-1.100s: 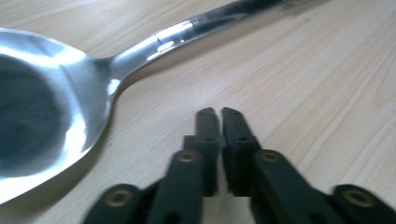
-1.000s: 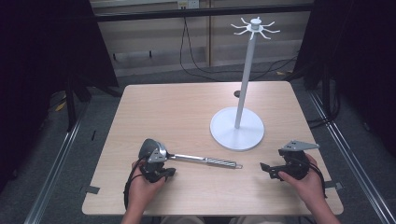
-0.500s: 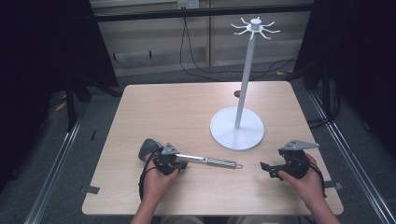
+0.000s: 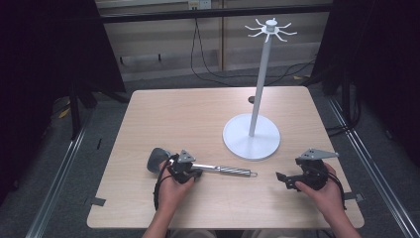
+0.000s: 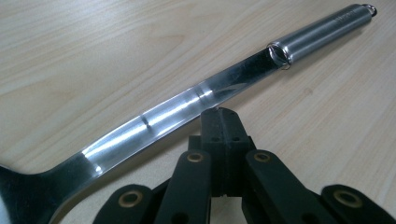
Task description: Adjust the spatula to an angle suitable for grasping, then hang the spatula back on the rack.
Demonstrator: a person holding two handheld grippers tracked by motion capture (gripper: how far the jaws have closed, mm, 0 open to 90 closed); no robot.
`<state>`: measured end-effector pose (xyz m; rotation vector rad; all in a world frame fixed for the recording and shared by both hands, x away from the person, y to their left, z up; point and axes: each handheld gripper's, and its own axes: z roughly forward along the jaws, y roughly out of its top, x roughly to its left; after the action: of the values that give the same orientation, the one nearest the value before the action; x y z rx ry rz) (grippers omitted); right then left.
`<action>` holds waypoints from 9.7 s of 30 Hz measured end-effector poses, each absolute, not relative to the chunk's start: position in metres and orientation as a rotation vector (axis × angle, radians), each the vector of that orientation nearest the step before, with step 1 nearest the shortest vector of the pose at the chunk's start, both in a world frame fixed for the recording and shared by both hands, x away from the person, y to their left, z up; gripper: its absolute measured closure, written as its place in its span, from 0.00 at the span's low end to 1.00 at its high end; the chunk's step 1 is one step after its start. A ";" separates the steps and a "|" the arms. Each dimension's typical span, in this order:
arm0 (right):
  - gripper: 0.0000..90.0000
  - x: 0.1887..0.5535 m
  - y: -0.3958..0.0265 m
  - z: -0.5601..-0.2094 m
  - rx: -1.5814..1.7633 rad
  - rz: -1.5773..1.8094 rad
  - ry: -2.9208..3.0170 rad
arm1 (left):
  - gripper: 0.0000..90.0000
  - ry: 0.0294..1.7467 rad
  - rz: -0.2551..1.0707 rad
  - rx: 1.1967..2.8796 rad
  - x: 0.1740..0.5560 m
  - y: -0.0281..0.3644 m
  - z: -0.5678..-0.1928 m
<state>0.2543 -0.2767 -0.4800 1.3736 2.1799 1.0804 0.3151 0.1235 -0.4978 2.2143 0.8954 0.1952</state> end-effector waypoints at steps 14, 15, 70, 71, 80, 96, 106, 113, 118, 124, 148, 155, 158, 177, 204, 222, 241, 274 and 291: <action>0.06 0.255 -0.277 -0.481 1.379 1.079 2.180 | 1.00 0.907 0.215 2.194 0.321 0.113 -0.499; 0.06 0.255 -0.277 -0.481 1.376 1.075 2.183 | 1.00 0.910 0.215 2.196 0.321 0.112 -0.499; 0.06 0.252 -0.286 -0.481 1.407 1.066 2.160 | 0.32 0.676 0.200 2.412 0.365 0.124 -0.493; 0.06 0.252 -0.286 -0.482 1.406 1.069 2.159 | 0.32 0.683 0.195 2.408 0.365 0.124 -0.494; 0.06 0.252 -0.284 -0.482 1.409 1.061 2.164 | 0.41 0.648 0.159 2.459 0.361 0.125 -0.489; 0.06 0.252 -0.283 -0.483 1.407 1.058 2.171 | 0.75 0.488 0.078 2.604 0.344 0.114 -0.477; 0.06 0.252 -0.285 -0.483 1.417 1.058 2.161 | 0.84 0.296 -0.032 2.698 0.333 0.102 -0.473; 0.06 0.253 -0.287 -0.483 1.426 1.056 2.156 | 0.84 0.301 -0.063 2.697 0.330 0.104 -0.472; 0.06 0.253 -0.287 -0.484 1.420 1.058 2.156 | 0.84 0.340 -0.049 2.668 0.330 0.112 -0.465; 0.06 0.253 -0.284 -0.484 1.415 1.059 2.162 | 0.84 0.381 -0.037 2.597 0.332 0.120 -0.450; 0.10 0.261 -0.233 -0.458 1.363 1.352 2.100 | 0.84 0.510 0.108 2.308 0.322 0.109 -0.419; 0.20 0.269 -0.205 -0.443 1.401 1.515 2.042 | 0.84 0.490 0.114 2.271 0.320 0.093 -0.415; 0.24 0.270 -0.199 -0.441 1.411 1.535 2.032 | 0.84 0.489 0.119 2.246 0.318 0.087 -0.414; 0.84 0.277 -0.168 -0.421 1.486 1.754 1.859 | 0.84 0.481 0.175 2.123 0.305 0.063 -0.410; 0.99 0.281 -0.179 -0.374 1.171 1.822 1.980 | 0.37 0.572 0.198 2.027 0.298 0.073 -0.410; 0.99 0.297 -0.184 -0.343 1.011 1.702 2.059 | 0.15 0.687 0.214 2.101 0.302 0.095 -0.448; 0.99 0.327 -0.197 -0.305 1.000 1.681 2.067 | 0.11 0.663 0.209 2.140 0.303 0.095 -0.457; 0.98 0.351 -0.200 -0.299 1.024 1.649 2.074 | 0.09 0.691 0.188 2.127 0.306 0.098 -0.462; 0.98 0.356 -0.207 -0.307 1.052 1.602 2.071 | 0.09 0.691 0.185 2.141 0.306 0.097 -0.463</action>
<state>0.3556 -0.2072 -0.3071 1.0518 2.0713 1.6024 0.3056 0.0975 -0.4635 2.1406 0.6912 0.1846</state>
